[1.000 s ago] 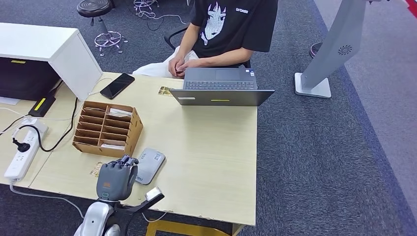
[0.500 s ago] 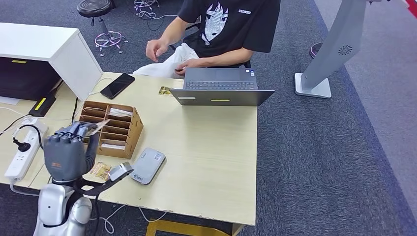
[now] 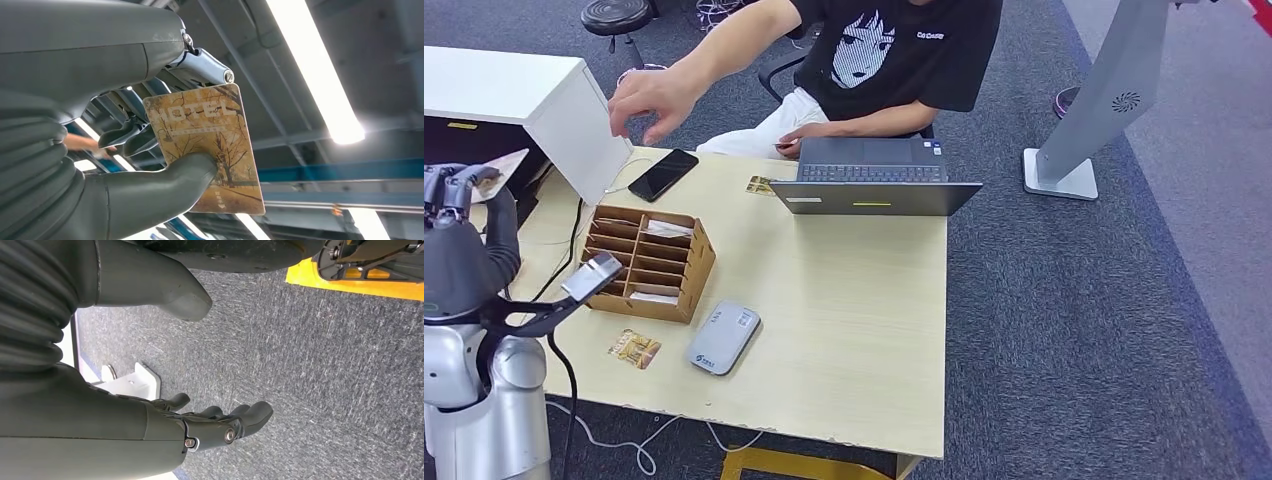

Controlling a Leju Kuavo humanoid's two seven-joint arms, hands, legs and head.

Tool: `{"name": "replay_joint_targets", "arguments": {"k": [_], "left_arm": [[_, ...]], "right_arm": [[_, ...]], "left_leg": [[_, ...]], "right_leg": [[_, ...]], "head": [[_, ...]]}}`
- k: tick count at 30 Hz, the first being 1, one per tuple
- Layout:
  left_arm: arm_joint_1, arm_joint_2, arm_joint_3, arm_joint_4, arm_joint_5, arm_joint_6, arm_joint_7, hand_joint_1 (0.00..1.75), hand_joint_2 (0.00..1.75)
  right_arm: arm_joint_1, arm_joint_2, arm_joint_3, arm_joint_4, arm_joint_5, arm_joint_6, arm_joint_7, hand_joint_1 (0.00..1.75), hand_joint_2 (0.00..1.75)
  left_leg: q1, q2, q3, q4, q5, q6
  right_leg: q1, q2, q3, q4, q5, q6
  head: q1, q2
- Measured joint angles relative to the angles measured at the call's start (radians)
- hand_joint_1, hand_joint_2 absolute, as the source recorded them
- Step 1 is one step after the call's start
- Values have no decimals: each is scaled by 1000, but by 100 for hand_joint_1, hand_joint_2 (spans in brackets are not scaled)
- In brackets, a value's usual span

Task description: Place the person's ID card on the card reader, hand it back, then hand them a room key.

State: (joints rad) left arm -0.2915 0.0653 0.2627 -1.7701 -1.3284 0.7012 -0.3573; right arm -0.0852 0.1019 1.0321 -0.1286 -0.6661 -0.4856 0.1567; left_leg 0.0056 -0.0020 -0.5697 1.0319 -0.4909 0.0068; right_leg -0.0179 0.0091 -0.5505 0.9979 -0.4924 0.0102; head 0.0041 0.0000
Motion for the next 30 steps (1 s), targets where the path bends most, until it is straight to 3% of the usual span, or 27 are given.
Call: {"name": "replay_joint_targets", "arguments": {"k": [3, 7, 12, 22, 30], "left_arm": [[-83, 69, -4, 85, -85, -1, 137, 175, 175], [-225, 206, -60, 306, -176, -11, 347, 175, 175], [-334, 304, -126, 493, -175, -14, 403, 175, 175], [-551, 325, -209, 818, -119, -84, 515, 175, 175], [-603, 320, -255, 951, -138, -81, 545, 175, 175]], "right_arm": [[-2, 0, 9, 0, 5, 7, 5, 0, 175], [-7, 0, 24, 0, 13, 12, 10, 0, 175], [-9, 0, 35, 0, 14, 12, 10, 0, 175], [-14, 0, 43, 0, -7, 15, 12, 0, 175], [-18, 0, 45, 0, -7, 11, 19, 0, 175]], "left_leg": [[0, 0, 0, 0, 1, -1], [3, 2, 0, 0, 2, -3], [4, 3, 0, 0, 2, -3], [4, 2, -2, 1, 2, -3], [4, 3, -2, 1, 2, -3]], "right_leg": [[0, 0, 0, 0, 0, -1], [2, 2, -2, 1, 2, -3], [3, 3, -2, 1, 3, -4], [3, 3, -3, 1, 3, -4], [3, 4, -3, 1, 3, -4]], "head": [[0, 0], [0, 0], [-1, 0], [0, 0], [0, 0]]}}
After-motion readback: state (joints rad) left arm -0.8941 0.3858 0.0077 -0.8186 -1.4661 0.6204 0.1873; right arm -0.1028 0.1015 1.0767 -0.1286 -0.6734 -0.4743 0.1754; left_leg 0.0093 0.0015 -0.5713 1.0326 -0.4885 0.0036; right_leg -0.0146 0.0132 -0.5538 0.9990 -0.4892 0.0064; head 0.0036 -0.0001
